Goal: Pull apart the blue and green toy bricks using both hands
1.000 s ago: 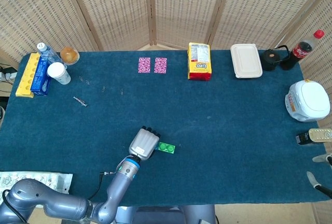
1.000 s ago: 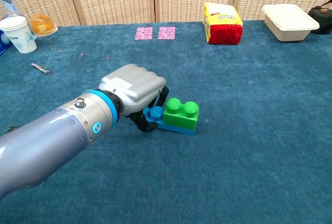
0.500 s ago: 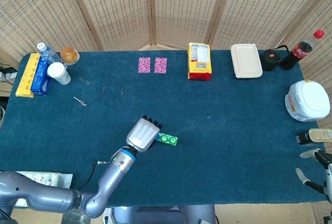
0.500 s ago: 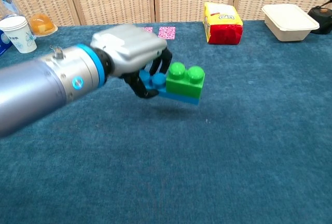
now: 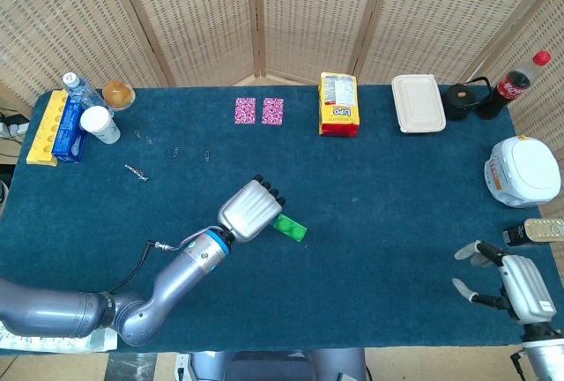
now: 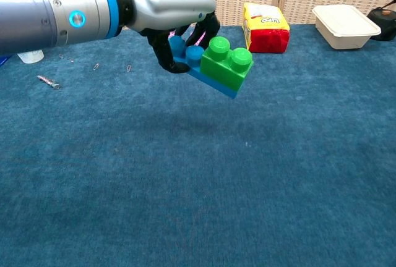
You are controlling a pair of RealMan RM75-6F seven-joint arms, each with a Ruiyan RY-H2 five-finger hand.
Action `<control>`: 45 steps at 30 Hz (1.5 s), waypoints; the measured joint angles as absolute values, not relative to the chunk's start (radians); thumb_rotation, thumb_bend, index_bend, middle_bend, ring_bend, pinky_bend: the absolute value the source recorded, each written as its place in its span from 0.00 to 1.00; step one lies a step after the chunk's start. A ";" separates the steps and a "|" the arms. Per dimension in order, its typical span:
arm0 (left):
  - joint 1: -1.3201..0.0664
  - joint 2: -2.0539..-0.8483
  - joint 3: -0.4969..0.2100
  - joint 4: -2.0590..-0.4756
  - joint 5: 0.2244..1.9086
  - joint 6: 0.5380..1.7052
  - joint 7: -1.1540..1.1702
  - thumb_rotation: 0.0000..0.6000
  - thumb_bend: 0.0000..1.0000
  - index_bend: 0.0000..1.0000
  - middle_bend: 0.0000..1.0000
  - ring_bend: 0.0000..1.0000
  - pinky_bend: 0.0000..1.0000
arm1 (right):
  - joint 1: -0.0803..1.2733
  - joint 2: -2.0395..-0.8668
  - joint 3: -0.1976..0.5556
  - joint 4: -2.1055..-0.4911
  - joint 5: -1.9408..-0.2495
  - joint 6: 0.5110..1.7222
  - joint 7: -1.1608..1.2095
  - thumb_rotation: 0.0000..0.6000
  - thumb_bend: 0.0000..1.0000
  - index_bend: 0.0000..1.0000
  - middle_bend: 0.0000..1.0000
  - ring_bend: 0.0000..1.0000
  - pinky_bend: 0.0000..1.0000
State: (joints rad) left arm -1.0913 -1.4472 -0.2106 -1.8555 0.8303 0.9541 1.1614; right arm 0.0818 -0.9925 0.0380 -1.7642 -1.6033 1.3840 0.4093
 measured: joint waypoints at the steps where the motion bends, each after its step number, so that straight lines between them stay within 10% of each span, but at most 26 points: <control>1: -1.106 -1.443 -0.210 -1.852 0.828 0.938 1.166 0.91 0.45 0.70 0.59 0.49 0.46 | 0.102 -1.000 0.039 -1.771 -1.606 1.358 0.423 1.00 0.31 0.44 0.45 0.49 0.46; 17: -1.364 -1.482 -0.167 -1.767 0.598 0.843 1.235 0.88 0.45 0.71 0.59 0.49 0.46 | 0.248 -1.097 0.080 -1.817 -1.504 1.185 0.599 1.00 0.25 0.38 0.44 0.50 0.49; 45: -1.609 -1.613 -0.145 -1.693 0.242 0.973 1.205 0.81 0.45 0.72 0.59 0.49 0.46 | 0.359 -1.288 0.136 -1.821 -1.246 1.084 0.172 1.00 0.25 0.37 0.43 0.50 0.48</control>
